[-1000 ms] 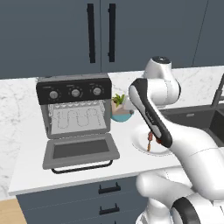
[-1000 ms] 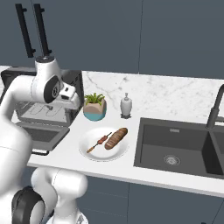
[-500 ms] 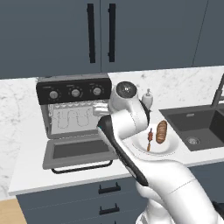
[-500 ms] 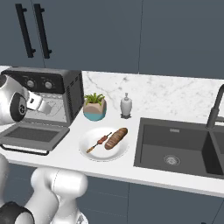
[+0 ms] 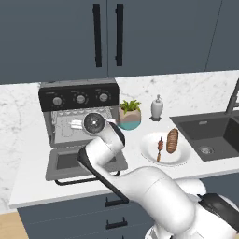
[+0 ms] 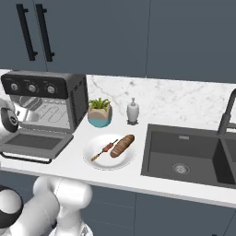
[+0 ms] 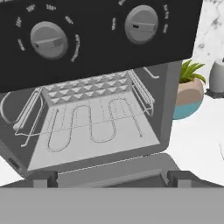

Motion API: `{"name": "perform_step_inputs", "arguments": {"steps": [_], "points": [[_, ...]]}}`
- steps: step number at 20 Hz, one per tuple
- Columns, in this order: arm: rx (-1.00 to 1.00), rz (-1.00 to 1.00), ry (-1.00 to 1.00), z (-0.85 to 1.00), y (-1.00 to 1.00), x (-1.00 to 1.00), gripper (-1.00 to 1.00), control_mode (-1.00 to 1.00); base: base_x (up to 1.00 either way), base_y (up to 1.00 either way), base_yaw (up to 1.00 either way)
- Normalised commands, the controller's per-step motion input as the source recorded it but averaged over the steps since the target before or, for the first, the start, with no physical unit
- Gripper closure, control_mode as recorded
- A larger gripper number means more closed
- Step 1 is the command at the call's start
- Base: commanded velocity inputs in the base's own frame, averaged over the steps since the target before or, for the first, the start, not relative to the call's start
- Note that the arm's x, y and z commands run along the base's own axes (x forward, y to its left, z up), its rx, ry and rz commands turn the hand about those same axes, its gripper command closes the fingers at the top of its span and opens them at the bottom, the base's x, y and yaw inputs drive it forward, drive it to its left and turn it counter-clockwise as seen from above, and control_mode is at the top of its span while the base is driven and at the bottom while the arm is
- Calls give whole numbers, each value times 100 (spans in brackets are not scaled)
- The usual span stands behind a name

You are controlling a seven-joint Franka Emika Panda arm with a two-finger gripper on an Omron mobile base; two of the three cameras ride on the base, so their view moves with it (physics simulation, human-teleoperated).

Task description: Pick up the kebab skewer and baguette bread, and place them inside the toaster oven. Close the toaster oven door and start by setting the timer.

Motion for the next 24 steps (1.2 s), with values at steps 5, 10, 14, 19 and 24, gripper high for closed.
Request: {"name": "perform_step_inputs", "arguments": {"steps": [5, 10, 14, 19, 24], "points": [[-13, 5, -22, -6, 24, 36, -100, -100, 0, 0, 0], [-11, 5, -10, -4, 1, 32, -100, -100, 0, 0, 0], [-6, 2, -4, -17, 18, 38, -100, -100, 0, 0, 0], [-1, 0, 0, -21, 21, 45, -100, -100, 0, 0, 0], [0, 0, 0, -26, 26, 41, -100, -100, 0, 0, 0]]}}
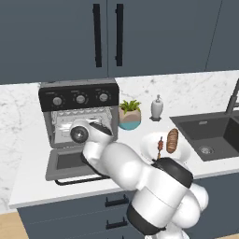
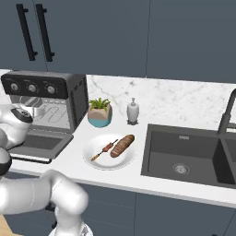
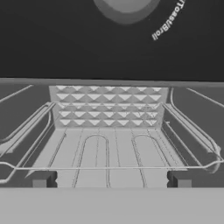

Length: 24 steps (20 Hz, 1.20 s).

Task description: Pick up the kebab skewer and baguette bread, and place them inside the toaster oven. Close the toaster oven door and start by setting the timer.

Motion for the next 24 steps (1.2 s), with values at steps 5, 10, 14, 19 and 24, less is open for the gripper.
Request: {"name": "perform_step_inputs", "arguments": {"steps": [5, 10, 14, 19, 24], "points": [[0, 0, 0, -15, 15, 52, -100, -100, 0, 0, 0], [0, 0, 0, -28, 2, 39, -100, -100, 0, 0, 0], [0, 1, 0, -20, 1, 44, -100, -100, 0, 0, 0], [0, 1, 0, -20, 0, 43, -100, -100, 0, 0, 0], [0, 1, 0, -27, 0, 37, -100, -100, 0, 0, 0]]}}
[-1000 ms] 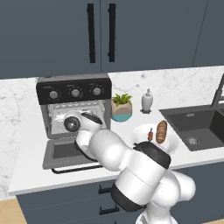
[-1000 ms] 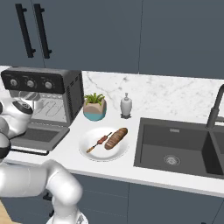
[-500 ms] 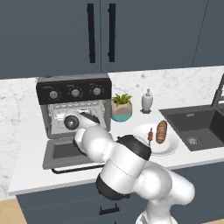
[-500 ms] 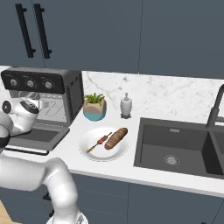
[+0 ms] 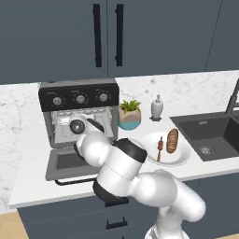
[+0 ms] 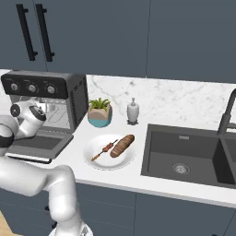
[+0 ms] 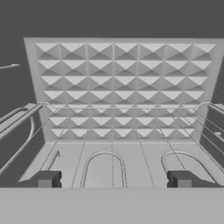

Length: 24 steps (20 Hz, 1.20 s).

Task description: Pick up the kebab skewer and baguette bread, and place them inside the toaster oven. Close the toaster oven door and start by setting the timer.

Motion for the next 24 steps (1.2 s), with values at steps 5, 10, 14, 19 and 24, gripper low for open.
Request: {"name": "perform_step_inputs", "arguments": {"steps": [5, 10, 14, 19, 24], "points": [[0, 2, 0, -33, 2, 19, -100, -100, 0, 0, 0], [0, 2, 0, -57, 7, 0, -100, -100, 0, 0, 0], [0, 4, 1, -72, 11, -15, -100, -100, 0, 0, 0], [0, 3, 2, -84, 10, -63, -100, -100, 0, 0, 0], [-1, 1, 0, -83, 12, -96, -100, -100, 0, 0, 0]]}}
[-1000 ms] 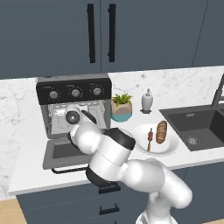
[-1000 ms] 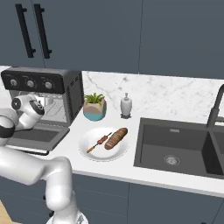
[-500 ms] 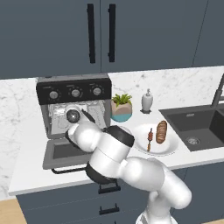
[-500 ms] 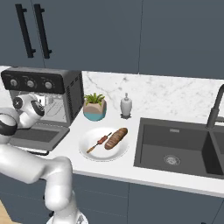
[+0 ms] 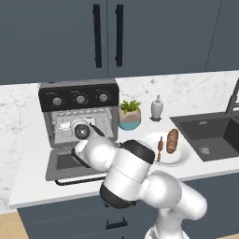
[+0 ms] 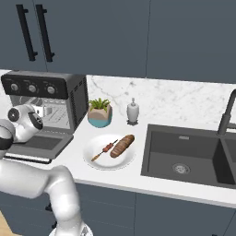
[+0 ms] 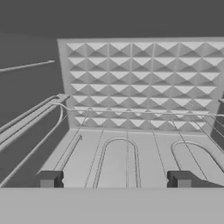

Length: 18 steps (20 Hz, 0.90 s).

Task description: Pick up the kebab skewer and baguette bread, and place them inside the toaster oven. Close the toaster oven door and start by setting the timer.

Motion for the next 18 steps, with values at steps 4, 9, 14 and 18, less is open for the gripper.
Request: {"name": "perform_step_inputs", "arguments": {"steps": [4, 9, 14, 18], "points": [[0, 0, 12, -49, 1, -88, -100, -100, 0, 0, 0], [0, 0, 37, -11, 0, -72, -100, -100, 0, 0, 0], [0, 0, 43, -17, 0, -69, -100, -100, 0, 0, 0], [0, 0, 36, -30, 0, -87, -100, -100, 0, 0, 0]]}}
